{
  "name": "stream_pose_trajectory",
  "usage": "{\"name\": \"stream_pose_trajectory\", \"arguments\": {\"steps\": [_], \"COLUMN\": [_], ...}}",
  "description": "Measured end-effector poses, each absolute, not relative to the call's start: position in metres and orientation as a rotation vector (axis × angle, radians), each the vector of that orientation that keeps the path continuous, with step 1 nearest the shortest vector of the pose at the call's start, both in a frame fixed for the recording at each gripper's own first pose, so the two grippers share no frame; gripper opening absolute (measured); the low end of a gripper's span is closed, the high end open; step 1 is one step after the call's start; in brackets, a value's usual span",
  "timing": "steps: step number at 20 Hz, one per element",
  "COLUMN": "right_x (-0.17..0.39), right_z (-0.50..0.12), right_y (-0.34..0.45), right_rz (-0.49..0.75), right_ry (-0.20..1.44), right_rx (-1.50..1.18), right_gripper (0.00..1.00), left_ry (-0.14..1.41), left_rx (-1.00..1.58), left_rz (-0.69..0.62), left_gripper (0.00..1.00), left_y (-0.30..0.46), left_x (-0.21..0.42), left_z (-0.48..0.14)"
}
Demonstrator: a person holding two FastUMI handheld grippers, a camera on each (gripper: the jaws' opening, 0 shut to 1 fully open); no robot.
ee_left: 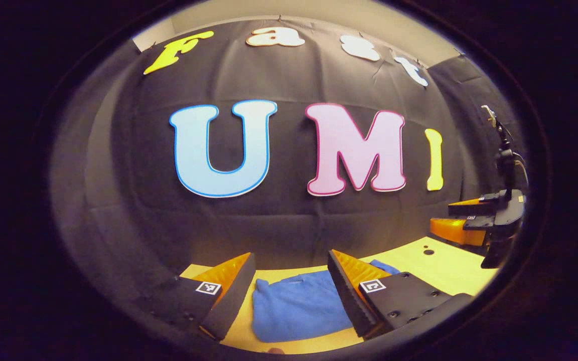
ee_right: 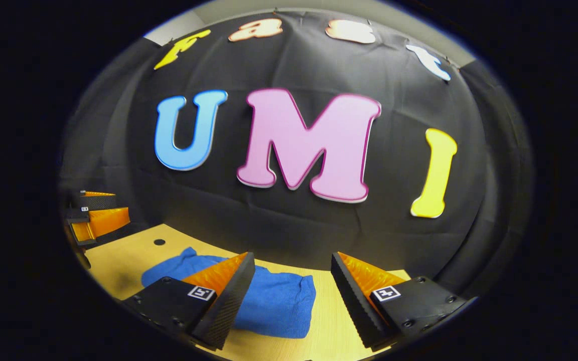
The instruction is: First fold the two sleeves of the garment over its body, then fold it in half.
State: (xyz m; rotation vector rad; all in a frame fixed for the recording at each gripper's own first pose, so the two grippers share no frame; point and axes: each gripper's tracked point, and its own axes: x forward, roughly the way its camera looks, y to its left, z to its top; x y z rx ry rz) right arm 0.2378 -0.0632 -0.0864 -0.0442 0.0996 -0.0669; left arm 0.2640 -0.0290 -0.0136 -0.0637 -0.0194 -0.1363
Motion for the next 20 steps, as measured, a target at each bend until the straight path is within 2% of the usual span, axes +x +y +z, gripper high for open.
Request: {"name": "stream_pose_trajectory", "arguments": {"steps": [3, 6, 9, 12, 15, 17, 20], "right_x": [0.190, 0.141, 0.085, 0.038, -0.006, -0.026, -0.044], "right_z": [-0.039, 0.005, 0.017, 0.019, 0.014, 0.011, 0.005], "right_y": [-0.040, -0.004, 0.027, 0.049, 0.042, 0.045, 0.046], "right_rz": [-0.066, -0.057, -0.042, -0.003, -0.061, -0.079, -0.090], "right_ry": [0.039, -0.025, -0.017, -0.002, -0.025, -0.050, -0.065], "right_rx": [-0.044, 0.025, 0.085, 0.096, 0.124, 0.147, 0.139], "right_gripper": [0.97, 0.96, 0.96, 0.96, 0.96, 0.96, 0.96], "left_ry": [-0.054, -0.080, -0.088, -0.124, -0.212, -0.229, -0.228], "left_rx": [-0.007, 0.017, -0.051, -0.049, -0.060, -0.033, -0.062], "left_rz": [-0.177, -0.165, -0.209, -0.186, -0.195, -0.153, -0.106], "left_gripper": [0.84, 0.84, 0.82, 0.82, 0.82, 0.84, 0.81], "left_y": [-0.033, -0.031, -0.048, -0.044, -0.040, -0.022, -0.008], "left_x": [0.192, 0.117, 0.048, -0.009, -0.045, -0.051, -0.051], "left_z": [0.012, 0.032, 0.042, 0.043, 0.032, 0.015, 0.000]}}
